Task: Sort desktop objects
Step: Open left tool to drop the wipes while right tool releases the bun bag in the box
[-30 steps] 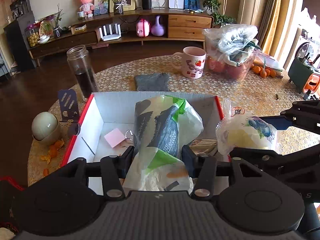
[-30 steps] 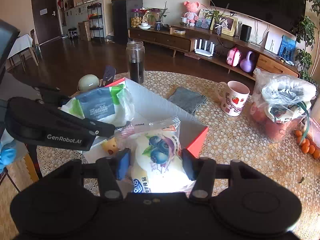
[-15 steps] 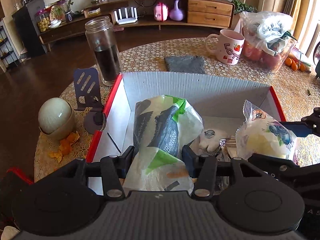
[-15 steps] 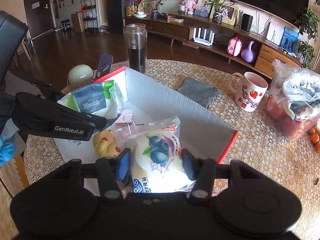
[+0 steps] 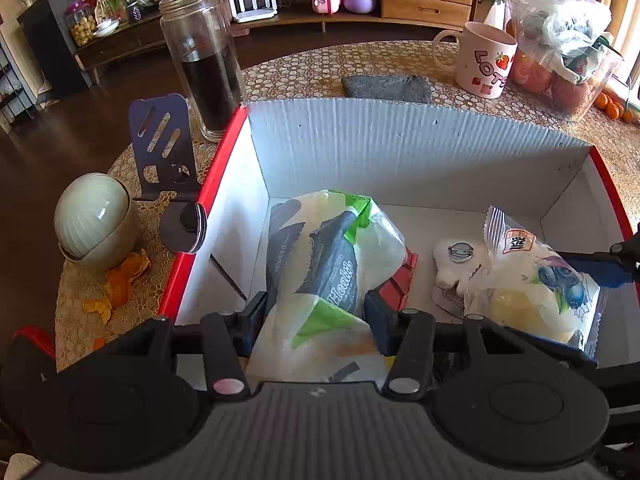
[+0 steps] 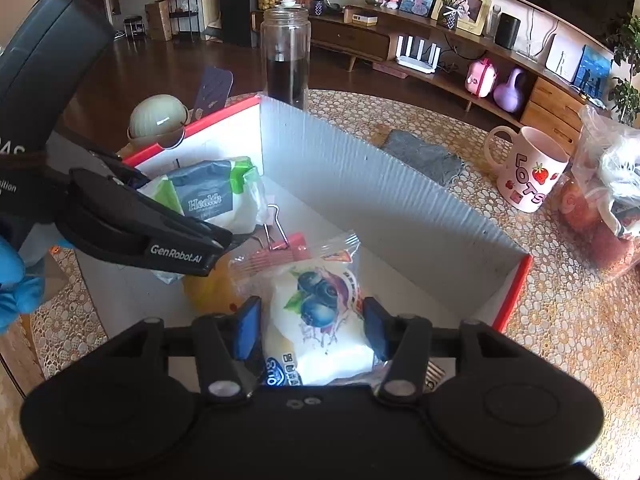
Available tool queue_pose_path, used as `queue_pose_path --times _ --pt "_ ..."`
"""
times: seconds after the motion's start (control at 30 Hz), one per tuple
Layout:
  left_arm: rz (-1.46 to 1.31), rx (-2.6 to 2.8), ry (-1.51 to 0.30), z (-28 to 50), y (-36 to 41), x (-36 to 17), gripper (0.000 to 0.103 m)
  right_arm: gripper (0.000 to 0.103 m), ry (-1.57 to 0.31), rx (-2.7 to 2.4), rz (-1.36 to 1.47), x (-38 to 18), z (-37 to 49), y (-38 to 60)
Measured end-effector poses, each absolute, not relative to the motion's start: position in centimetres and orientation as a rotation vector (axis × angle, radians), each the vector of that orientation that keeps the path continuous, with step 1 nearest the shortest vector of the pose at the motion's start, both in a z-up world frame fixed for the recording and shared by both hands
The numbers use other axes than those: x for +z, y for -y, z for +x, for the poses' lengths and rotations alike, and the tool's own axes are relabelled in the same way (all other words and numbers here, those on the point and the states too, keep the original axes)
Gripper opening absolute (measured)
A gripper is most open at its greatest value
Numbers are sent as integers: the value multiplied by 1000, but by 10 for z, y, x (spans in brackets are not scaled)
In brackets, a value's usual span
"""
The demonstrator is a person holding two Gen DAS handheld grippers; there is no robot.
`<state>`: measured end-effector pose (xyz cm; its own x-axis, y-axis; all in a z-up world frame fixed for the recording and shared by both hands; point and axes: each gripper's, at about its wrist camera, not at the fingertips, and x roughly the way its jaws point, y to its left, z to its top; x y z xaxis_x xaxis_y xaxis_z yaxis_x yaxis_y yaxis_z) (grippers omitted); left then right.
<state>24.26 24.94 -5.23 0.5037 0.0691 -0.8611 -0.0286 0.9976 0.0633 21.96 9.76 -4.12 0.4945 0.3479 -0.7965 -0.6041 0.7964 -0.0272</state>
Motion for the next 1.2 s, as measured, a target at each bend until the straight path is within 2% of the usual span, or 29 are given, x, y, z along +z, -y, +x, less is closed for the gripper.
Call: queue_pose_path --times 0.33,0.4,0.47,0.57,0.8,1.2 --pt "31 34 -1051 247 -251 -52 53 55 -886 592 -322 -45 224 -99" --pt "25 38 -1045 246 -251 -49 56 55 -885 600 -321 -44 223 -99" --pt "20 39 -1037 244 -250 -47 58 56 -876 606 -312 -41 222 -97" --pt "8 36 -1024 241 -250 -41 61 67 -862 621 -296 -34 220 -93" --pt "20 21 -997 230 -243 -26 65 71 -831 643 -289 -21 211 -82" --pt "19 31 -935 200 -229 2 65 74 -784 686 -276 2 190 -65"
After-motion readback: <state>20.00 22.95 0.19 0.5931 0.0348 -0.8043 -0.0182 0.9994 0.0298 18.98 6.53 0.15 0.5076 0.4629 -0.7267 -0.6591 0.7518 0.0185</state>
